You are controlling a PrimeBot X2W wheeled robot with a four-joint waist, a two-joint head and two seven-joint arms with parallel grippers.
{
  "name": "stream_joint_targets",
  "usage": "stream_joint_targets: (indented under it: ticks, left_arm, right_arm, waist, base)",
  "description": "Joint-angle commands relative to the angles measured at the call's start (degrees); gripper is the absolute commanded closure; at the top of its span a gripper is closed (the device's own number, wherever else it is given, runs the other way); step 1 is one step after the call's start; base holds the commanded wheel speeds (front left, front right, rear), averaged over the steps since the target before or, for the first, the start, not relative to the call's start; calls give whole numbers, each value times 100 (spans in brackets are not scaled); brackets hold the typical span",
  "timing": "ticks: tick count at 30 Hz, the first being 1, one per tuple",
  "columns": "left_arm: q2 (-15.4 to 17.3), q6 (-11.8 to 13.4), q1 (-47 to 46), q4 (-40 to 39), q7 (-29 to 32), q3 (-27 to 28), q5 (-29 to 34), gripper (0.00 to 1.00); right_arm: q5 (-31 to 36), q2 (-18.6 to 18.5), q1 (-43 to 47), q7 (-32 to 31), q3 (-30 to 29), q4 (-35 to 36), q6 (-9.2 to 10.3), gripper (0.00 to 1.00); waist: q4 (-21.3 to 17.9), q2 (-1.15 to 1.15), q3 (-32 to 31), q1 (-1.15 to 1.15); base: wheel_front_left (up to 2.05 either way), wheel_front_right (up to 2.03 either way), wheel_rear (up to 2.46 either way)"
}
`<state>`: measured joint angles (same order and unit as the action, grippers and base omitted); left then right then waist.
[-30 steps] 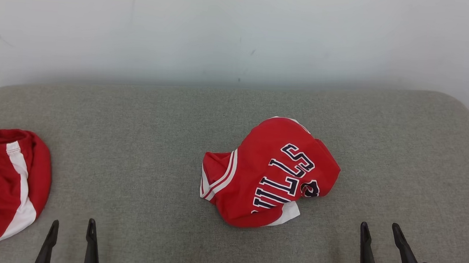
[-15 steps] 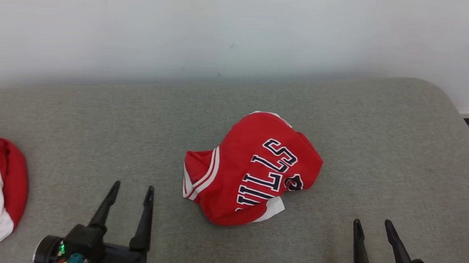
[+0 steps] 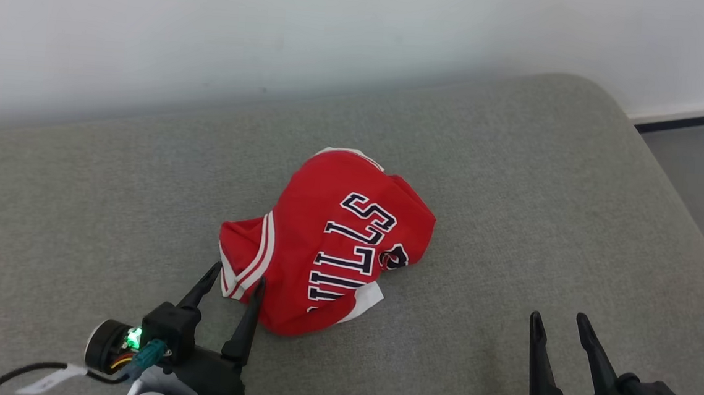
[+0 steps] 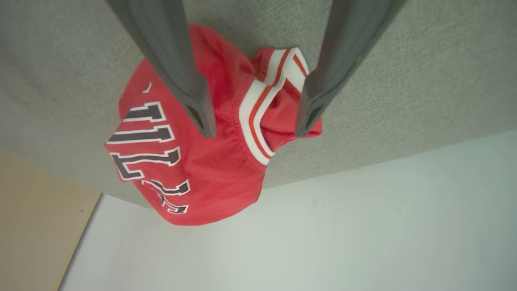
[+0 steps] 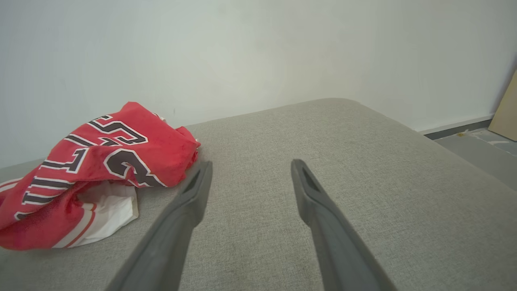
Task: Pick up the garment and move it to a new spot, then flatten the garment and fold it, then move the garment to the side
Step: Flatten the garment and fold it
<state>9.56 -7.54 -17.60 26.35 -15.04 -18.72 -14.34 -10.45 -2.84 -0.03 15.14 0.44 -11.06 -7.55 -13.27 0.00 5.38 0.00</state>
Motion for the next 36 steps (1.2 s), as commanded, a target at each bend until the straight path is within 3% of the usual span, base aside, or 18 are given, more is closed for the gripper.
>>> stream_joint_targets:
  ticks: [1, 7, 8, 9, 15, 21, 28, 36]
  left_arm:
    - [47, 13, -71, 94, -17, -36, -91, 0]
    - [158, 13, -550, 852, -17, -347, -354, 2]
    - [171, 12, -593, 900, -17, -410, -391, 64]
    - [192, 12, -636, 899, -17, -451, -420, 100]
    - [180, 12, -708, 624, -18, -368, -451, 100]
    - [113, 12, -445, -74, -17, -120, -364, 100]
    - [155, 12, 307, -800, -18, -212, -364, 100]
    - [65, 74, 1214, -1277, 174, -384, -602, 100]
  right_arm:
    - [-30, -6, -49, 6, 2, -1, 13, 0]
    - [-118, -4, -119, 6, -19, 28, 13, 0]
    - [-129, -5, -112, 6, -50, 23, 13, 0]
    - [-137, -10, -114, 6, -77, 26, 13, 0]
    - [-172, -7, -45, 5, -169, 19, 13, 0]
    - [-126, -7, 25, 6, -214, 35, 13, 0]
    - [-61, -11, 155, 6, -230, 22, 13, 0]
    - [-66, -10, 182, 5, -214, 24, 13, 0]
  waist:
    - [-181, 0, 183, 0]
    - [-353, 0, 374, 0]
    - [-362, 0, 385, 0]
    - [-369, 0, 398, 0]
    - [-205, 0, 373, 0]
    - [274, 0, 218, 0]
    - [877, 0, -62, 0]
    - [1159, 0, -155, 0]
  base:
    - [0, 0, 0]
    - [0, 0, 0]
    - [0, 0, 0]
    - [0, 0, 0]
    - [0, 0, 0]
    - [0, 0, 0]
    - [0, 0, 0]
    - [0, 0, 0]
